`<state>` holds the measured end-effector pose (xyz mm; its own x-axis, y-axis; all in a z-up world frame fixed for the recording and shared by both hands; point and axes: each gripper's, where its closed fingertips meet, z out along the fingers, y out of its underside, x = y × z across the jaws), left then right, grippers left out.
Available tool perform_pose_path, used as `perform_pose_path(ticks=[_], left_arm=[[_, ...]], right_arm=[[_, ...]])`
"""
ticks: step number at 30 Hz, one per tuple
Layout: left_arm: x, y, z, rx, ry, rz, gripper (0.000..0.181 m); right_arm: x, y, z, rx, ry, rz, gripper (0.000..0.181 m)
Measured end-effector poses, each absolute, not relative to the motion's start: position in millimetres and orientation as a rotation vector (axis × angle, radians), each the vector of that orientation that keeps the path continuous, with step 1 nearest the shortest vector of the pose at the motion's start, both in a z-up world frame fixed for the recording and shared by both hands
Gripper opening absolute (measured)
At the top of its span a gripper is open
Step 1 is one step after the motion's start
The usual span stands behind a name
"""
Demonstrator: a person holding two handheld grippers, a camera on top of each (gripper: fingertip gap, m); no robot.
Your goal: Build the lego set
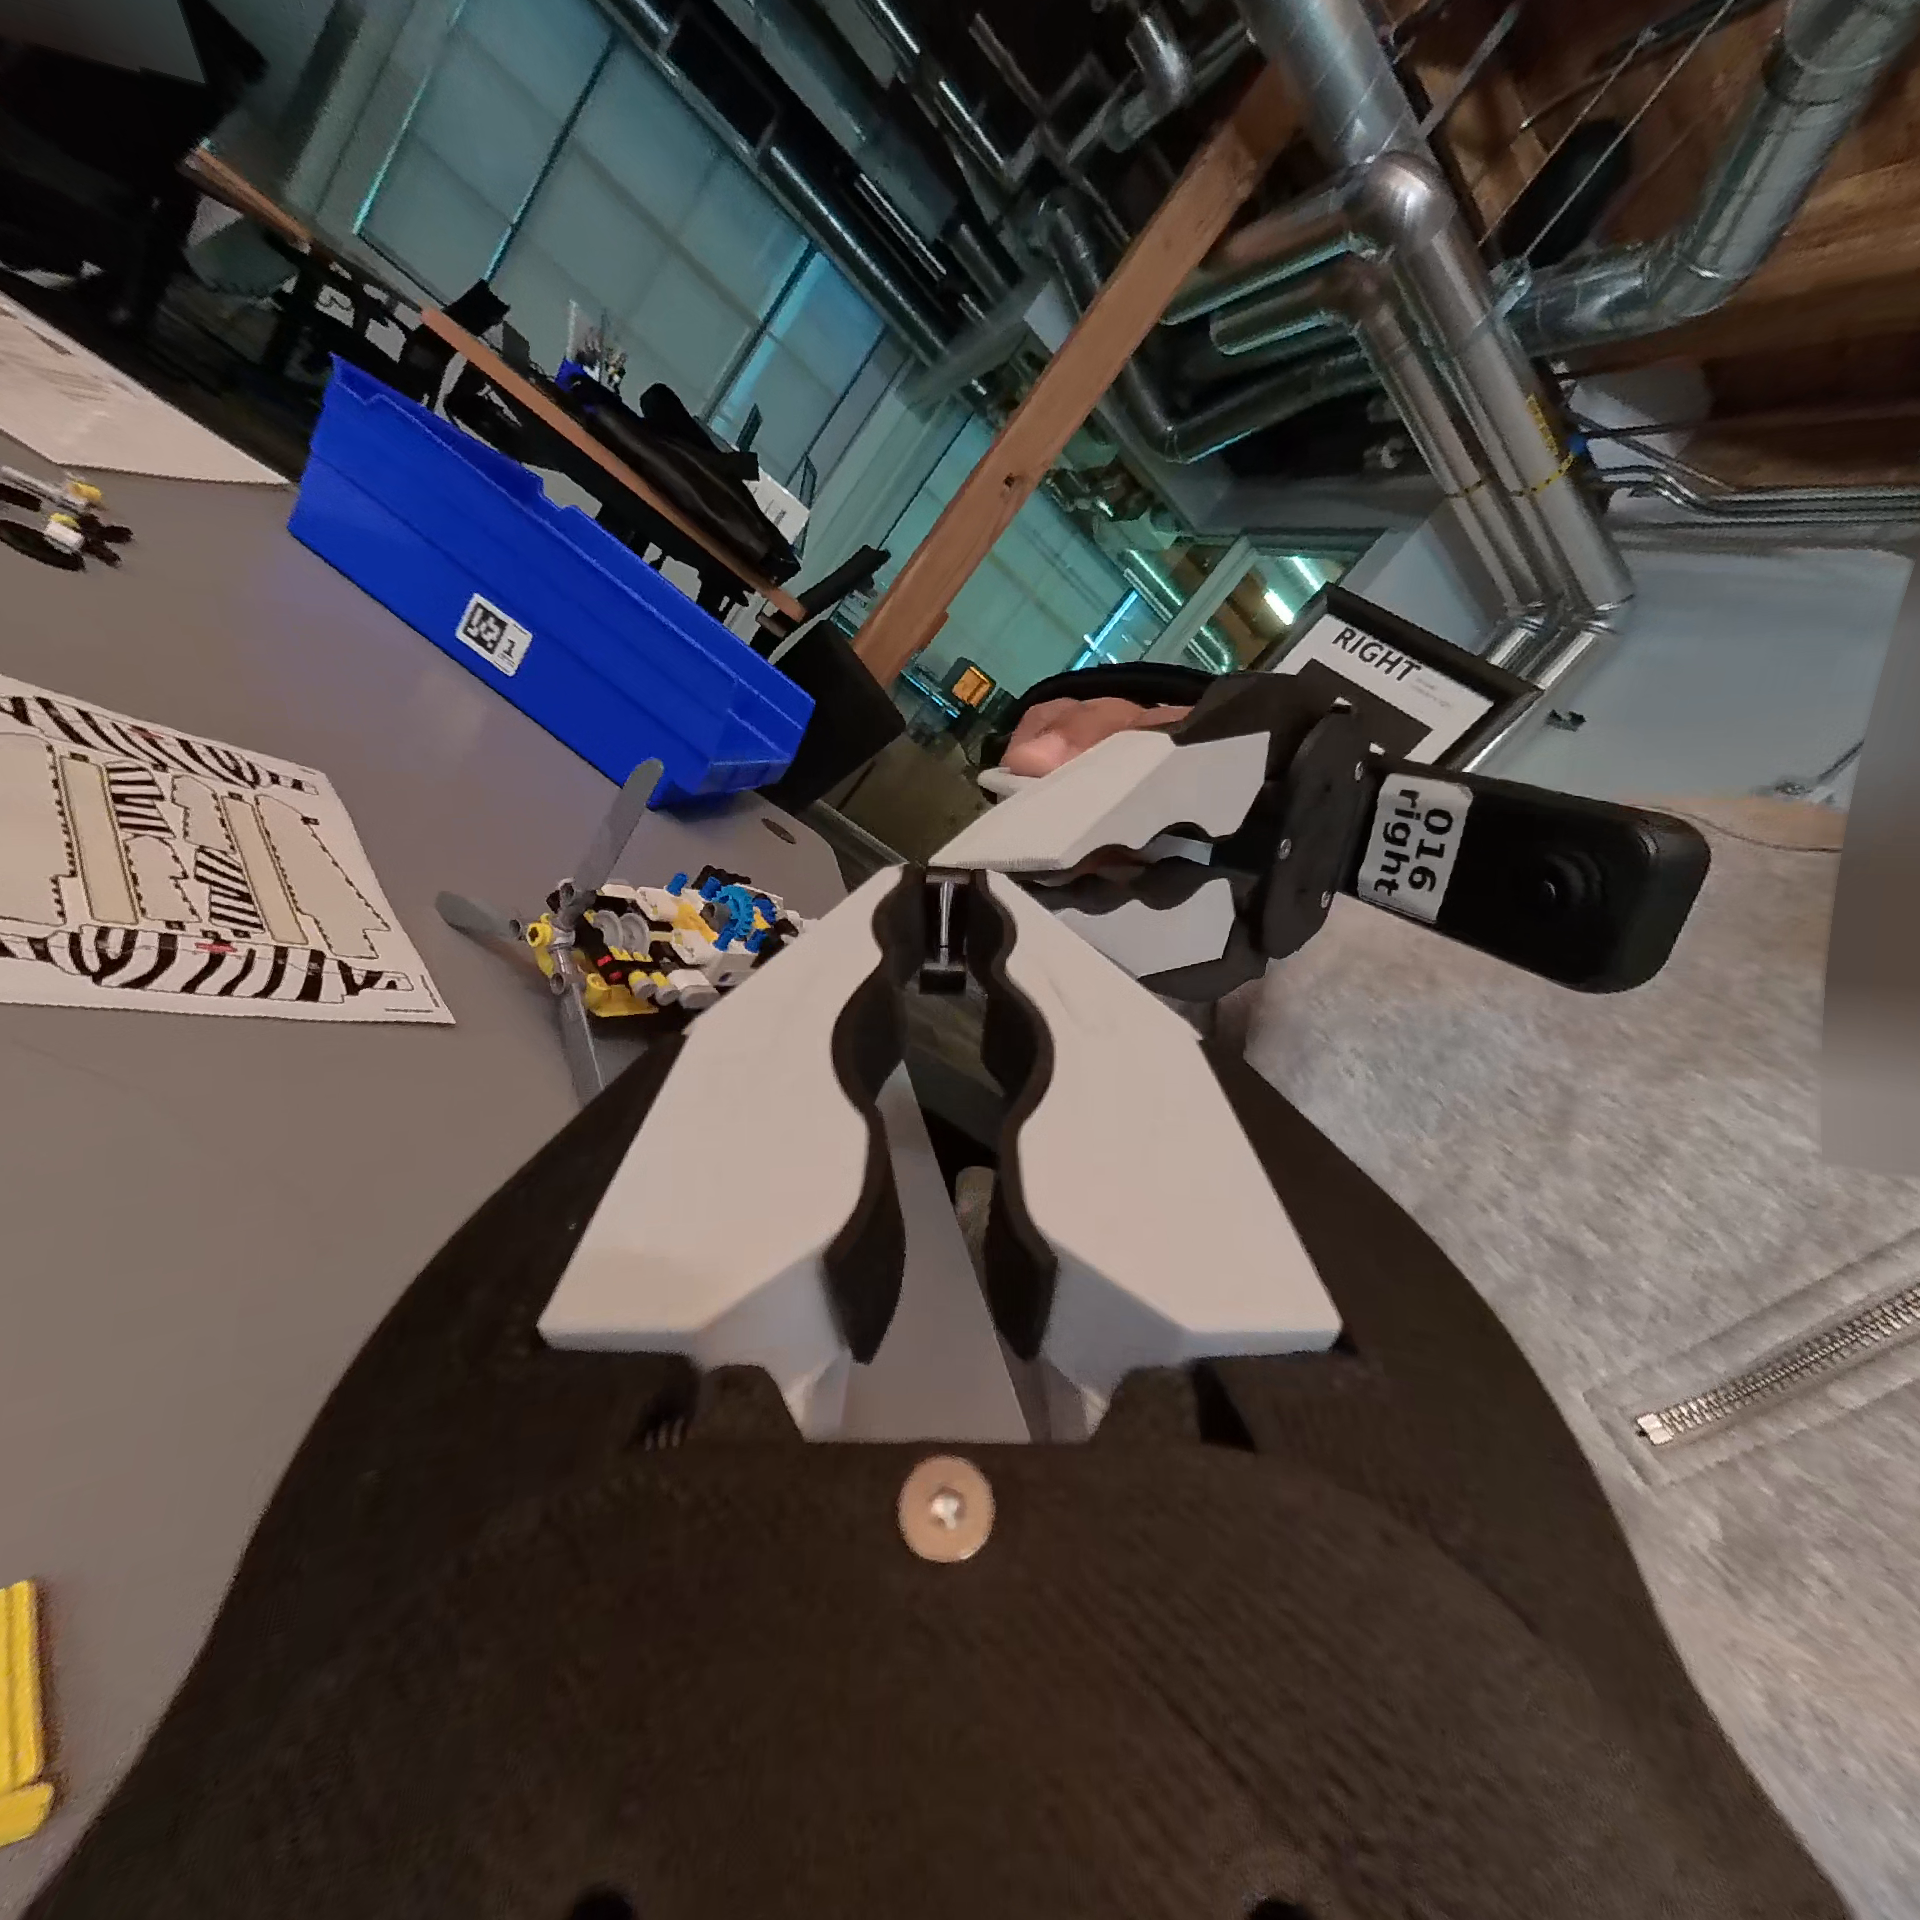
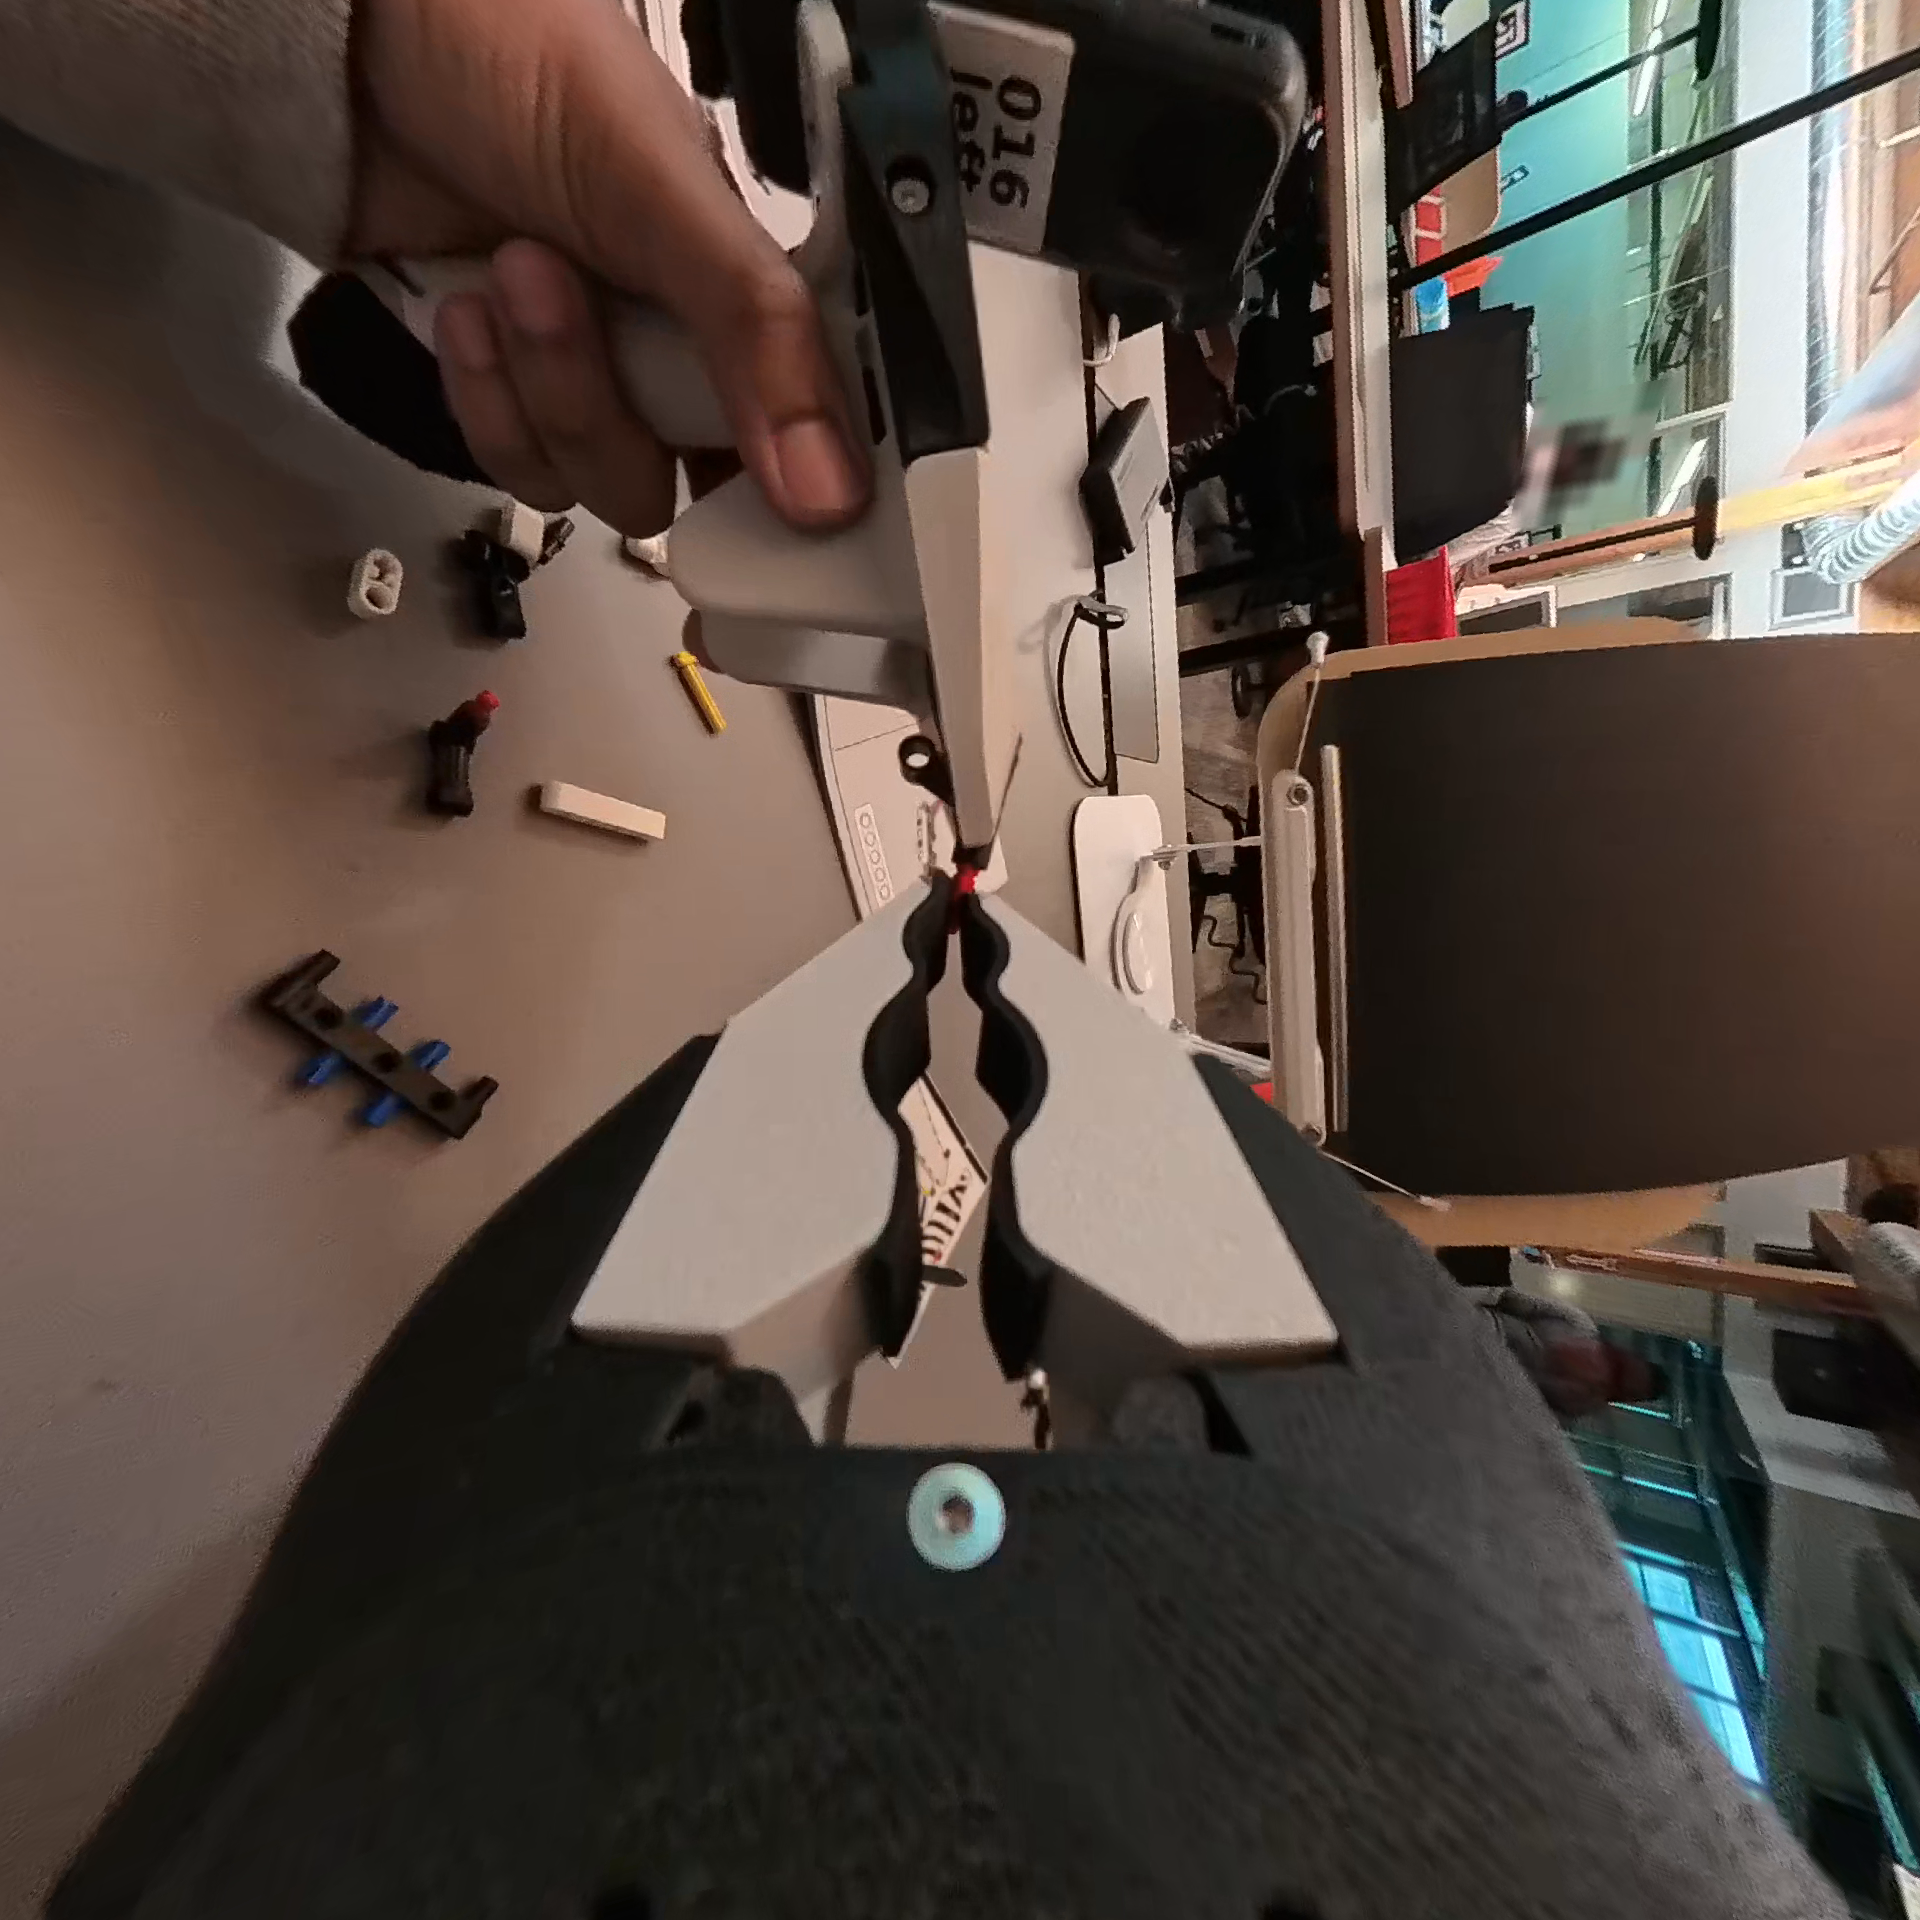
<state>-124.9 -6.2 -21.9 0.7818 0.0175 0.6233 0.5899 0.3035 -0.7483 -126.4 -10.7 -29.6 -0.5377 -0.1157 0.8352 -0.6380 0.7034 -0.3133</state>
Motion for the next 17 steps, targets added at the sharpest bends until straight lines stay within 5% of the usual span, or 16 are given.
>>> perform_pose_path(ticks=[17], left_arm=[[-135.1, -43.6, 5.3, -0.895, -0.561, -0.472, 0.005]], right_arm=[[-128.7, -9.3, 8.6, 0.239, -2.110, 1.283, 0.010]])
